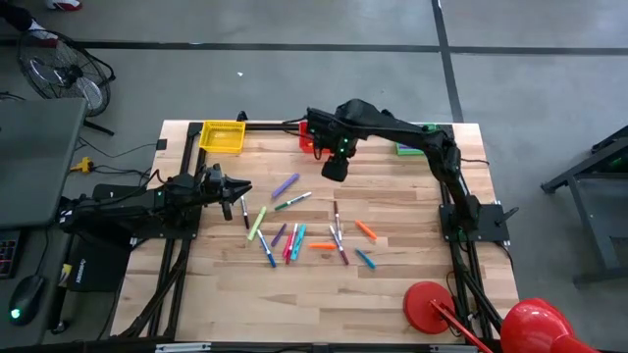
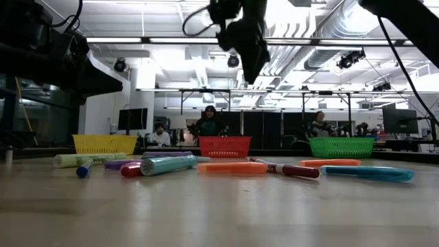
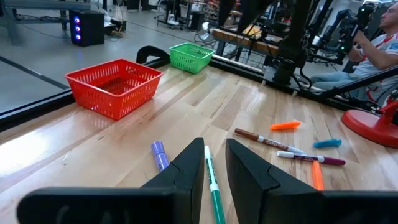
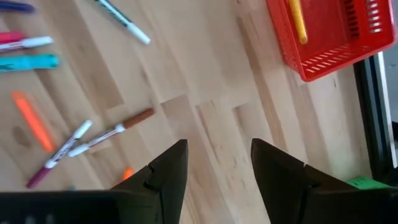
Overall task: Pick & Place Markers
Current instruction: Put the blue pen into the red bin
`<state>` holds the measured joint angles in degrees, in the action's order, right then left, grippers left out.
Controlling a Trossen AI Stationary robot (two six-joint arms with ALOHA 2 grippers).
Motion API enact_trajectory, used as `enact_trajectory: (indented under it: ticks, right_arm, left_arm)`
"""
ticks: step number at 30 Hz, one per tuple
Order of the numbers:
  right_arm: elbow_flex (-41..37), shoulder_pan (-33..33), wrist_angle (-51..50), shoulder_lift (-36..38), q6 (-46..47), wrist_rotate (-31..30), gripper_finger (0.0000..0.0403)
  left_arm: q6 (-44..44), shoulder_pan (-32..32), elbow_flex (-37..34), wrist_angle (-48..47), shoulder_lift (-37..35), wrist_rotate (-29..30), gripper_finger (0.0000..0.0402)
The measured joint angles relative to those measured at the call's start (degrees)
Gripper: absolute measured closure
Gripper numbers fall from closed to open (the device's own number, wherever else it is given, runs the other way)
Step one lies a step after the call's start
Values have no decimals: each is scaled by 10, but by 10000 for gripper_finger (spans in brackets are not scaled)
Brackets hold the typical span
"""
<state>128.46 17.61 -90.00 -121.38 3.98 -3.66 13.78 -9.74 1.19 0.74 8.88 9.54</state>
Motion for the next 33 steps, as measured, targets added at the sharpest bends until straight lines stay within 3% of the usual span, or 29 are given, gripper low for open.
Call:
enact_trajectory:
  ticks: [8,19,28,33]
  right_arm:
    - [0,-46,0,11,62,14,237]
    - [0,-108,0,13,150,84,237]
    - [0,-175,0,19,200,81,237]
    - [0,-217,0,19,214,36,237]
  left_arm:
    - [0,0,0,0,0,0,337]
    - [0,0,0,0,0,0,337]
    - [0,0,0,0,0,0,337]
    - [0,0,0,0,0,0,337]
